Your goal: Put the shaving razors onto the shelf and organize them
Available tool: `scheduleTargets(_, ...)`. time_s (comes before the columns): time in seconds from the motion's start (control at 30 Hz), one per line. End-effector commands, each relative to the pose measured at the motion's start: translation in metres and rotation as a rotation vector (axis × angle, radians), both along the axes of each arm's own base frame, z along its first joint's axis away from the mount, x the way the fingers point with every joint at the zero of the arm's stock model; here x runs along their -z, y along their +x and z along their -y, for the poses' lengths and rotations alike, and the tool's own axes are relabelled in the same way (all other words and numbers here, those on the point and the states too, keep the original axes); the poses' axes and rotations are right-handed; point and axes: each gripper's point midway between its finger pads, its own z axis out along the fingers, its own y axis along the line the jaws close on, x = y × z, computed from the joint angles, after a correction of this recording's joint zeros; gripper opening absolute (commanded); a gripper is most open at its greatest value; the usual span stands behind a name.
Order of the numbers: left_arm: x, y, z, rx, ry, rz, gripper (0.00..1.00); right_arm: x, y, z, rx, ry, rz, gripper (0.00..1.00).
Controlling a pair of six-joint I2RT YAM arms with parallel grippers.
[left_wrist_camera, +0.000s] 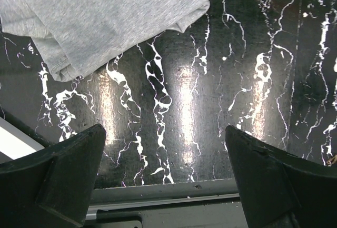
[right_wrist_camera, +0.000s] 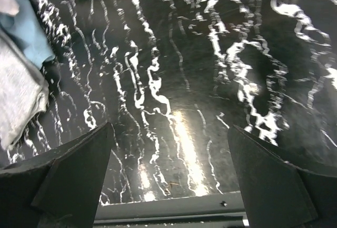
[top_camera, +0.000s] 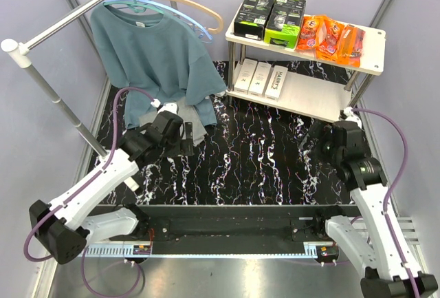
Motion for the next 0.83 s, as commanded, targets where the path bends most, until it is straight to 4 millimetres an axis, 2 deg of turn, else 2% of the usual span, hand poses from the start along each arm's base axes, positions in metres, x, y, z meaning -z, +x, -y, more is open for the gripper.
scheduleTargets(0.0,-0.035,0.007,0.000,0.010,-0.026,0.117,0.99,-0.013,-0.011,0.021,0.111,-0.046,0.018,1.00)
scheduleTargets(0.13,-0.038,0.007,-0.002,0.011,-0.029,0.133,0.99,-0.017,-0.013,0.024,0.126,-0.049,0.035,1.00)
scheduleTargets(0.57,-0.041,0.007,-0.002,0.020,-0.025,0.152,0.99,-0.014,-0.007,0.020,0.102,-0.044,0.029,1.00)
scheduleTargets(0.67,-0.042,0.007,0.000,0.028,-0.030,0.160,0.99,-0.012,-0.003,0.017,0.094,-0.039,0.031,1.00)
scheduleTargets(0.8,-0.044,0.008,0.008,0.081,-0.049,0.200,0.99,-0.017,0.014,0.010,0.064,-0.021,0.086,1.00)
